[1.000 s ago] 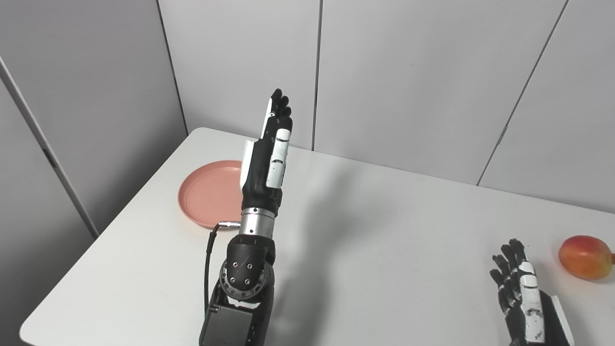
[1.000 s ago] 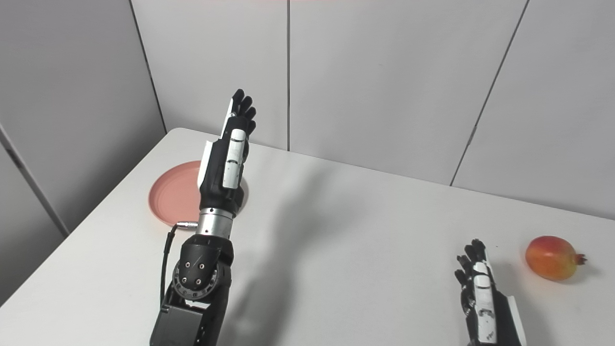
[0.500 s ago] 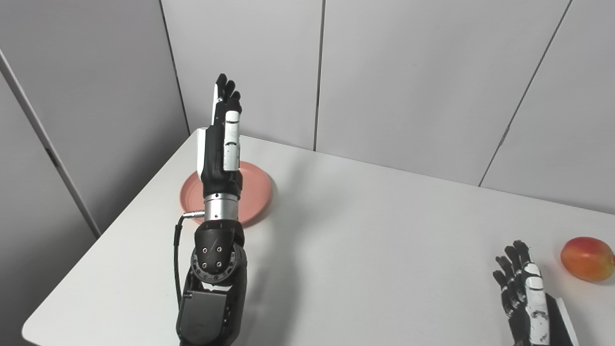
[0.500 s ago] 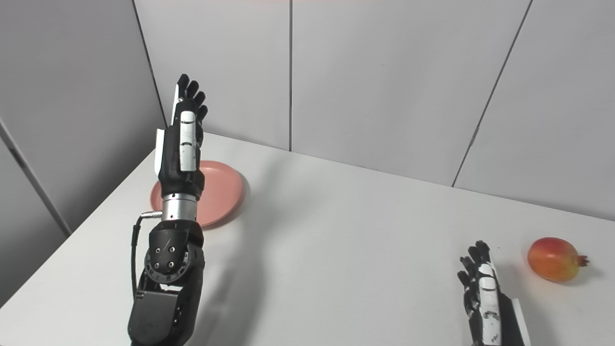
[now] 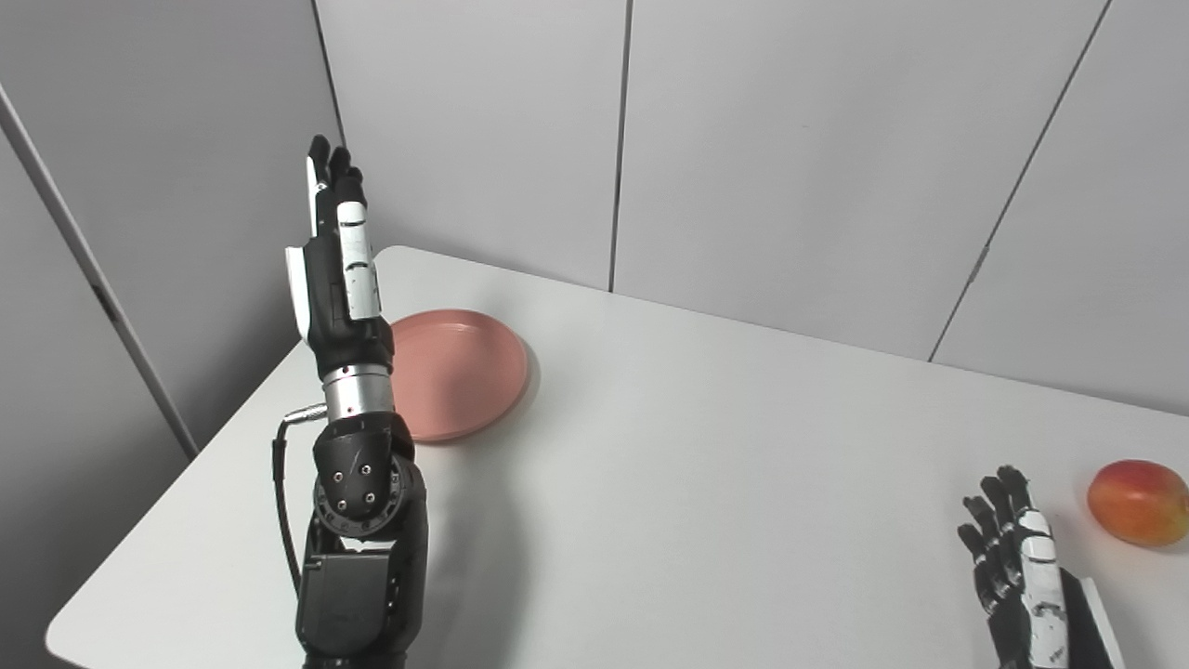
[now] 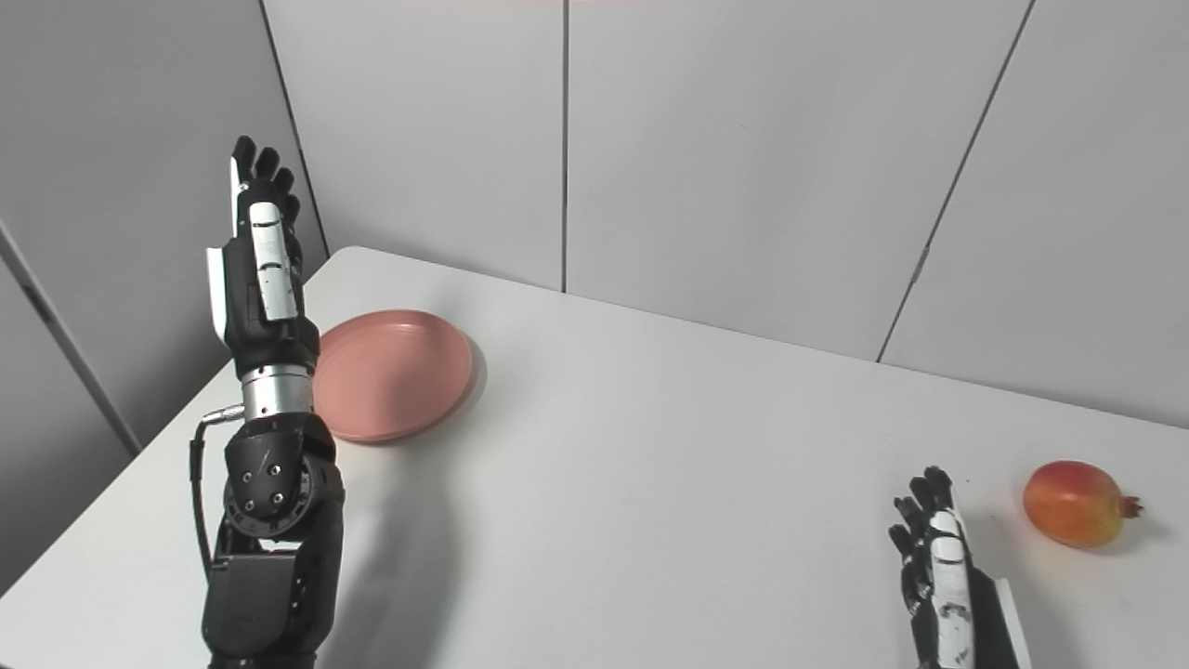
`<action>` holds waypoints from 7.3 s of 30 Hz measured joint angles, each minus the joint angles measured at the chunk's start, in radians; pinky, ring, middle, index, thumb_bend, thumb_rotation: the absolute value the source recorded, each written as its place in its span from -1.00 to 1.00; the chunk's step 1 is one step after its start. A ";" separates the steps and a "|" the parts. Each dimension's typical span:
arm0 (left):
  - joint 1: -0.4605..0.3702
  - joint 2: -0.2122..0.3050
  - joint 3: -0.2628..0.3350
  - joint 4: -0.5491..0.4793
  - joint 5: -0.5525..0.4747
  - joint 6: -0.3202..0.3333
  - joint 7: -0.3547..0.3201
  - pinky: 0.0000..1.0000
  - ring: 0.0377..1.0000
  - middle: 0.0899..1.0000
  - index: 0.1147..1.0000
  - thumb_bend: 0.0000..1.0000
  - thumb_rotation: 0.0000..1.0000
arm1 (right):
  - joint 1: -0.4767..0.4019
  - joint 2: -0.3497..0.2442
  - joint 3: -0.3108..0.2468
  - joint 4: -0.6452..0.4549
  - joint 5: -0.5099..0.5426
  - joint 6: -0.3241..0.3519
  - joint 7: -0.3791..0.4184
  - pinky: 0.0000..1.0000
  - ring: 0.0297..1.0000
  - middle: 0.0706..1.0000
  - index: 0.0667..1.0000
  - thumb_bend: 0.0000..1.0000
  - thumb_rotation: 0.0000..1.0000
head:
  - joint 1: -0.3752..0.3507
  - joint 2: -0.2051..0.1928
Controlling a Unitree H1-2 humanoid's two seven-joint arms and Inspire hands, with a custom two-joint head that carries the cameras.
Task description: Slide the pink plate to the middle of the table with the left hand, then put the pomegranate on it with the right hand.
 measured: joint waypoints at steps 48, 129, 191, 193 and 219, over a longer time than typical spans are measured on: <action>0.076 0.106 0.138 0.162 -0.334 -0.036 -0.029 1.00 1.00 0.98 0.89 -0.14 1.00 | 0.001 -0.004 -0.004 -0.023 0.010 0.006 -0.002 1.00 1.00 1.00 1.00 -0.59 1.00 | 0.018 -0.002; 0.012 0.147 0.107 0.511 -0.414 0.014 -0.107 0.86 0.88 0.88 0.85 -0.28 1.00 | 0.009 -0.007 -0.005 -0.037 0.012 0.021 -0.005 1.00 1.00 1.00 1.00 -0.64 1.00 | 0.028 -0.014; -0.099 0.134 -0.067 0.681 -0.388 0.022 -0.302 0.76 0.76 0.77 0.73 -0.18 1.00 | 0.013 -0.005 0.007 -0.063 0.007 0.043 -0.005 1.00 1.00 1.00 1.00 -0.59 1.00 | -0.020 0.015; -0.099 0.119 -0.073 0.670 -0.388 0.026 -0.301 0.75 0.75 0.76 0.72 -0.17 1.00 | 0.014 -0.005 0.008 -0.063 0.004 0.043 -0.005 1.00 1.00 1.00 1.00 -0.59 1.00 | -0.024 0.017; -0.101 0.002 -0.144 0.572 -0.347 0.142 -0.282 0.79 0.75 0.75 0.72 -0.18 1.00 | 0.014 0.014 0.012 -0.041 -0.029 0.041 -0.005 1.00 0.99 1.00 1.00 -0.47 1.00 | -0.110 0.051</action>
